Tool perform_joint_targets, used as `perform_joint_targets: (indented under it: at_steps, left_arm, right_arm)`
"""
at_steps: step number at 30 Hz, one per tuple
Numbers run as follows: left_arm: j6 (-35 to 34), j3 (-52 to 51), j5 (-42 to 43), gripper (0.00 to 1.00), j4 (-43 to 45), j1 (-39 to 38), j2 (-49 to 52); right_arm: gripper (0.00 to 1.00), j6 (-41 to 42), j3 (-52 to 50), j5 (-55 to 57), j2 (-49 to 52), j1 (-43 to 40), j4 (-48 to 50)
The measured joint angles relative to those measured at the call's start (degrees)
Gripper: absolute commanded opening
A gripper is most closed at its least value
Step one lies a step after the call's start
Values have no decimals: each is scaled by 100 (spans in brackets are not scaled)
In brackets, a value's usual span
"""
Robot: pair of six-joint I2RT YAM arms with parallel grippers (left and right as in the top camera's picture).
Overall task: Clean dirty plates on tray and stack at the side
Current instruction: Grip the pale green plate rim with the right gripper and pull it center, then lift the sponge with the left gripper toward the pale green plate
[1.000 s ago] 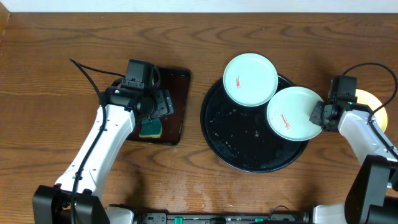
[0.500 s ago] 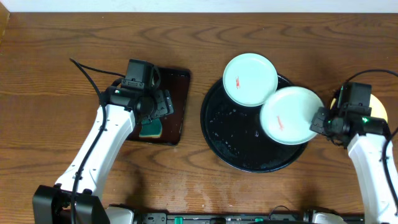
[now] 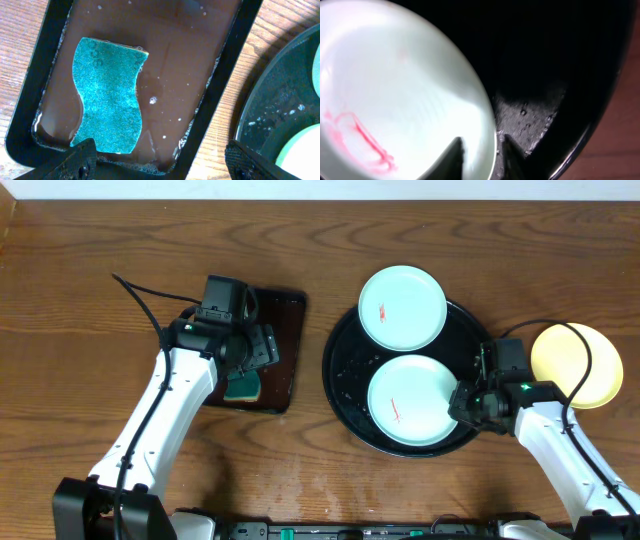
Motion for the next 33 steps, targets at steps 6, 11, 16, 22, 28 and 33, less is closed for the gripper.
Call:
perform_joint_targets:
  at_steps: [6,11,16,22,28,33]
  left_arm:
    - [2,0,15,83,-131,0,0]
    - [0,0,-61,82,-378,0,0]
    - [-146,-323,-811,81,72,0,11]
    - [-291,-966,-1196,71,1121,0,402]
    - [-363,-1246,-1102,21,1547,0,1051]
    - [-293,-1244,-1064,7,1637,0,1182]
  right_arm:
    - [38,-1102,710,142,0,2,4]
    - [36,-1864,1058,166,-7,2,72]
    - [35,-2096,1056,168,-7,2,-4]
    - [35,-2135,1056,170,-7,7,-94]
    - [34,-2133,1056,160,-7,7,-103]
    - [33,-2133,1056,160,-7,7,-160]
